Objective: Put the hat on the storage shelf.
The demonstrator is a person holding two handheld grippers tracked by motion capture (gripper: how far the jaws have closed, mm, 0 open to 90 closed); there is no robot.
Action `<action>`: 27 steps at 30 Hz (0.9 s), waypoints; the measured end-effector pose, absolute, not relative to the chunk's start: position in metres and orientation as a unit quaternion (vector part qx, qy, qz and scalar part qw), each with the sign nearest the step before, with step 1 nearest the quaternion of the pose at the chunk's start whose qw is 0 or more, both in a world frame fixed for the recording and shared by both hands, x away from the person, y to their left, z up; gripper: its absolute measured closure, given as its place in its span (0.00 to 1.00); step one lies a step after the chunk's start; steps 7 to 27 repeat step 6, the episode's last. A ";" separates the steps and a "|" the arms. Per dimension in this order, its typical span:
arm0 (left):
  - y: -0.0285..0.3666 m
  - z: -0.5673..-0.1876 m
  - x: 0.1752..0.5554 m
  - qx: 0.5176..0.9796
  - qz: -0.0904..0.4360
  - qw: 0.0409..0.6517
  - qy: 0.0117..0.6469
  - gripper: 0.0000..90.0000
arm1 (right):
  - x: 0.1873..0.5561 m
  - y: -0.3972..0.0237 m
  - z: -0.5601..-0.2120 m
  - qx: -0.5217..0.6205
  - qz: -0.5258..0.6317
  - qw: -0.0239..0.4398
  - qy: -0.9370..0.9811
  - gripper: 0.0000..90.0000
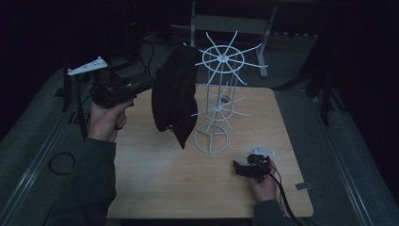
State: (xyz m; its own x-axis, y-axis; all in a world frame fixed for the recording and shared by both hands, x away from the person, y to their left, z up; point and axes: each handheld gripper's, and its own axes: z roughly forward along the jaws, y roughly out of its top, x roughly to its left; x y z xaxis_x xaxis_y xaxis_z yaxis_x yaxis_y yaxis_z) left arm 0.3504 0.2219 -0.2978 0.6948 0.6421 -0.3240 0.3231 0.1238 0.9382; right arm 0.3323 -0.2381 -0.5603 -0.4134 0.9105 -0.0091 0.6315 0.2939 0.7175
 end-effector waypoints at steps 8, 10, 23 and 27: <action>0.234 -0.304 0.350 0.637 0.126 0.655 0.387 0.43 | 0.332 -0.238 -0.560 0.496 0.325 0.214 0.776 0.13; 0.234 -0.304 0.350 0.637 0.126 0.655 0.387 0.43 | 0.332 -0.238 -0.560 0.496 0.325 0.214 0.776 0.13; 0.234 -0.304 0.350 0.637 0.126 0.655 0.387 0.43 | 0.332 -0.238 -0.560 0.496 0.325 0.214 0.776 0.13; 0.234 -0.304 0.350 0.637 0.126 0.655 0.387 0.43 | 0.332 -0.238 -0.560 0.496 0.325 0.214 0.776 0.13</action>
